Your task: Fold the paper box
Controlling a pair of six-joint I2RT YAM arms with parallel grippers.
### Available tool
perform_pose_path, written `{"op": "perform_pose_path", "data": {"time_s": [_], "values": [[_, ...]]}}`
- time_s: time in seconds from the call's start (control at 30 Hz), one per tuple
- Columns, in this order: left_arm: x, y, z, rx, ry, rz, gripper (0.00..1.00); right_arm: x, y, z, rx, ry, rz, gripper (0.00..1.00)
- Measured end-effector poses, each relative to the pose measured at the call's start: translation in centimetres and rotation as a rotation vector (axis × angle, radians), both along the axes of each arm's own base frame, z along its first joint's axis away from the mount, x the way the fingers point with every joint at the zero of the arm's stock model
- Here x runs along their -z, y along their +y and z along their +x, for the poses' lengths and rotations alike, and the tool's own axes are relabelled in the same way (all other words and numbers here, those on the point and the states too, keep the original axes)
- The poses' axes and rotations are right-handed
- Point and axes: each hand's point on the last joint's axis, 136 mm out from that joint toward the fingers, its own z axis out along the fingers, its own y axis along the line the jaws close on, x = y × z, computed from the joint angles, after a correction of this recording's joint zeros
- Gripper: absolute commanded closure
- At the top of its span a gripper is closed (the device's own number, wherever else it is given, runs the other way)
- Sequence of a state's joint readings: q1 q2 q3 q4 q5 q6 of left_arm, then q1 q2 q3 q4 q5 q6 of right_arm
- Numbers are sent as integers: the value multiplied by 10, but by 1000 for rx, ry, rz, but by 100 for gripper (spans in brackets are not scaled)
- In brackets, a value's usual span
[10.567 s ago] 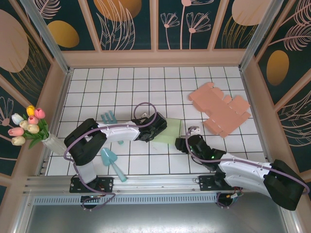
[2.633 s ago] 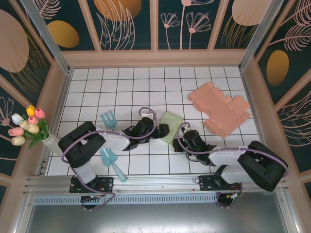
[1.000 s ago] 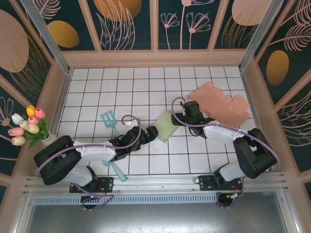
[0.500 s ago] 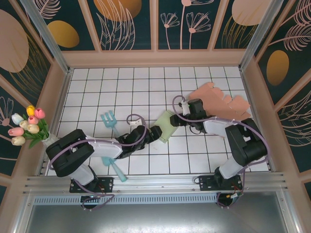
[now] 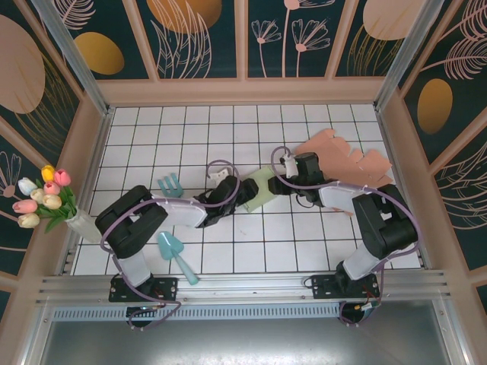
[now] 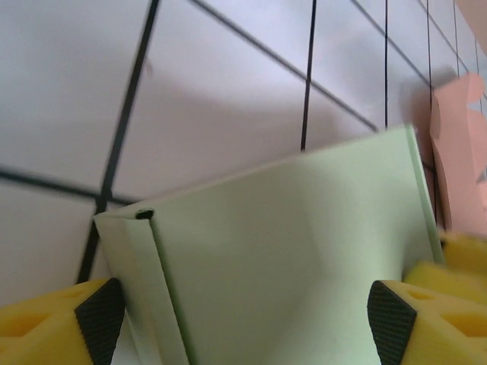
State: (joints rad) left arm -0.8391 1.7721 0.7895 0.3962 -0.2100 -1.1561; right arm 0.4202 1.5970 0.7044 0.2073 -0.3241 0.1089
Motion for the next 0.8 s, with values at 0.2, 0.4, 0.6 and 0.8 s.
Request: {"op": "perform_pose_path", "data": {"time_s": [0.2,0.4,0.6,0.8], "values": [[-29,20,47,-58,-51,68,15,-15,21,6,36,-23,22,50],[-60,72,105,-176,-92,119,15,-43,75,46,92,-80,52,51],[-64,120,156,-260,-75,153,15,-43,122,91,149,-81,97,51],[-47,152,192,-276,-22,173,15,-30,155,118,160,-78,118,52]]}}
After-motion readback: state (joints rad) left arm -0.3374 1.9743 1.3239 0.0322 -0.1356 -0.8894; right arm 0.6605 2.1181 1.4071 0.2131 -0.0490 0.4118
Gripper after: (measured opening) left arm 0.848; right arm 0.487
